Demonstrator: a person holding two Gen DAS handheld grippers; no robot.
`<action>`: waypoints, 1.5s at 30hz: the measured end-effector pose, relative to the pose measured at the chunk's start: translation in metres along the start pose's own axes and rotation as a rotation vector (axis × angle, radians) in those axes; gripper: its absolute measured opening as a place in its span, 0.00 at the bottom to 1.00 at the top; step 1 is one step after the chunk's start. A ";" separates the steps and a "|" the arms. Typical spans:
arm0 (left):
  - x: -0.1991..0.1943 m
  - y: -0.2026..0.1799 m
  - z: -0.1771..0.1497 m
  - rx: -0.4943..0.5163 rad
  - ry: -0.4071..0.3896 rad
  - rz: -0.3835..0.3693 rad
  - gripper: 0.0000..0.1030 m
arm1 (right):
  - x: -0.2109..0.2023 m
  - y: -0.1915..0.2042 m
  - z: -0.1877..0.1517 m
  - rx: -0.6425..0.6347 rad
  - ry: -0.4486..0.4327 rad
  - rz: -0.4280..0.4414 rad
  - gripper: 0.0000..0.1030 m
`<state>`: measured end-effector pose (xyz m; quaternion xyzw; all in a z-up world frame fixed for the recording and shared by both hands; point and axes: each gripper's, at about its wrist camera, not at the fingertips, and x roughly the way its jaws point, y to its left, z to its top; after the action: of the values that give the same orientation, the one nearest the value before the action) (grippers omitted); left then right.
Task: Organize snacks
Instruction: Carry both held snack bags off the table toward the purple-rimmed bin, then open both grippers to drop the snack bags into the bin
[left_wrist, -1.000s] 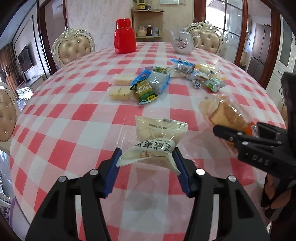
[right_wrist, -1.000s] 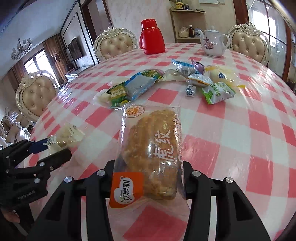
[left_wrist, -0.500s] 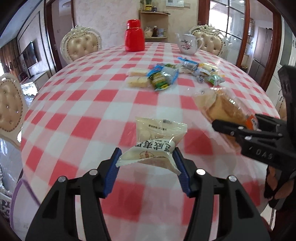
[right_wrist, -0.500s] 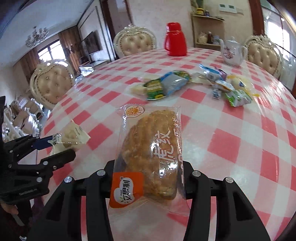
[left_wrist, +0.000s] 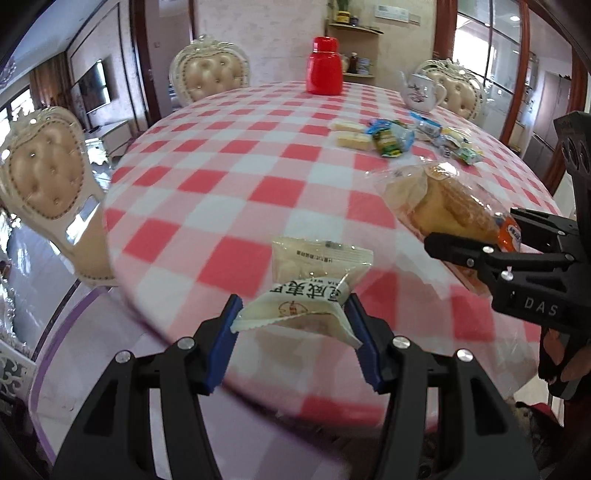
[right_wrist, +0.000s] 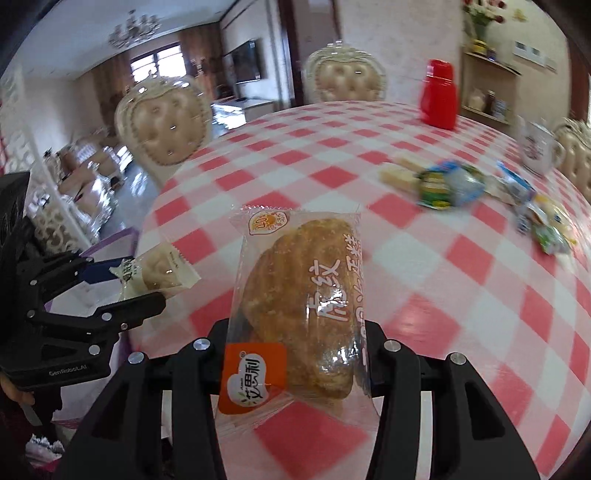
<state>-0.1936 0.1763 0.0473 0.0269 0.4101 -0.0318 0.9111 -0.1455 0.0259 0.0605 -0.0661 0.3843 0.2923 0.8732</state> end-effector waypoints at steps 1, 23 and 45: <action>-0.003 0.006 -0.004 -0.004 0.000 0.009 0.55 | 0.002 0.009 0.001 -0.016 0.004 0.011 0.46; -0.043 0.145 -0.064 -0.128 0.063 0.292 0.56 | 0.024 0.185 -0.021 -0.387 0.111 0.240 0.46; -0.003 0.009 0.063 -0.073 -0.103 0.060 0.98 | -0.032 -0.055 -0.025 0.145 -0.060 0.042 0.80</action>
<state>-0.1481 0.1807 0.0919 0.0044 0.3625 0.0089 0.9319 -0.1474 -0.0426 0.0597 0.0140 0.3795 0.2839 0.8805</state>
